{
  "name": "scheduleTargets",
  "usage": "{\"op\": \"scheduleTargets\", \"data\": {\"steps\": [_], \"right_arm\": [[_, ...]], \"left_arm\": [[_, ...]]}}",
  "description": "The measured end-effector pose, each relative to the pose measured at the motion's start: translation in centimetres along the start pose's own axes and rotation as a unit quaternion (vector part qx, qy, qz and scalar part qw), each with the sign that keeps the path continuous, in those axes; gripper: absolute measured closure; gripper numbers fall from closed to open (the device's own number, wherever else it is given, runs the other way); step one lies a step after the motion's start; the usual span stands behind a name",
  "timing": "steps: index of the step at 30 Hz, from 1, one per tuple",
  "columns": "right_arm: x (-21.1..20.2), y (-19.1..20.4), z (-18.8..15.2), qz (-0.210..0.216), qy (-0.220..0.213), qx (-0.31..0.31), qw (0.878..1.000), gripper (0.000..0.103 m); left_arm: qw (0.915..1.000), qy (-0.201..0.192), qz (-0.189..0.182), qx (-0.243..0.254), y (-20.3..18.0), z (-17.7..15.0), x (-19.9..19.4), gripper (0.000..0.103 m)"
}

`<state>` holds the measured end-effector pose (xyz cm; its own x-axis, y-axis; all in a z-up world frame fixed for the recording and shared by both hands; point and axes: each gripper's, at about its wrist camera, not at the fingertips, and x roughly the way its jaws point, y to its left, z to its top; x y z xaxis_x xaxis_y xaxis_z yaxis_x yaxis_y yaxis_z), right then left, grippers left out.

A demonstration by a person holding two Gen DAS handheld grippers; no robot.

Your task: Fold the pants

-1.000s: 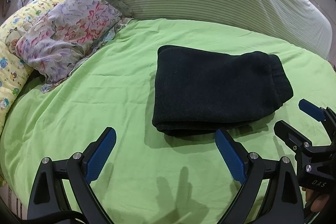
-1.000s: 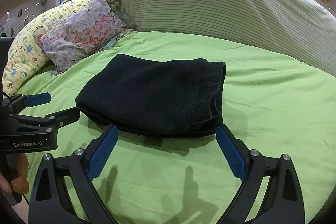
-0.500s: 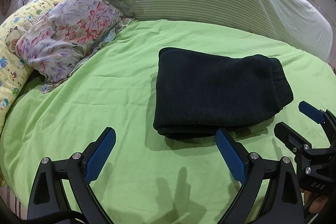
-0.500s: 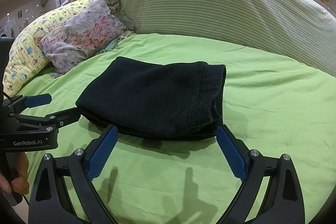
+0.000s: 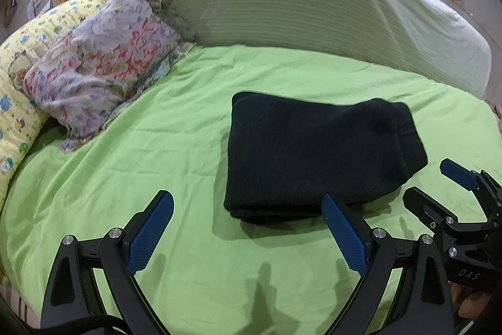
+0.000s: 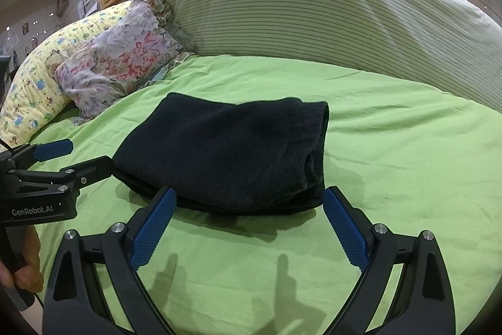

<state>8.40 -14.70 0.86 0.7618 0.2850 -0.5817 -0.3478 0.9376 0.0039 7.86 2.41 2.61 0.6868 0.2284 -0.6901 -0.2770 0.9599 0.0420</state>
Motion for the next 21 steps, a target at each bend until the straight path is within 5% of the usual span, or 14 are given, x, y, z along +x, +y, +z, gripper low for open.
{"op": "scheduleTargets", "data": {"steps": [21], "right_arm": [[0.16, -0.62, 0.28, 0.005, -0.004, 0.026, 1.000, 0.006]], "left_arm": [[0.9999, 0.008, 0.000, 0.009, -0.98, 0.59, 0.33, 0.008]]}}
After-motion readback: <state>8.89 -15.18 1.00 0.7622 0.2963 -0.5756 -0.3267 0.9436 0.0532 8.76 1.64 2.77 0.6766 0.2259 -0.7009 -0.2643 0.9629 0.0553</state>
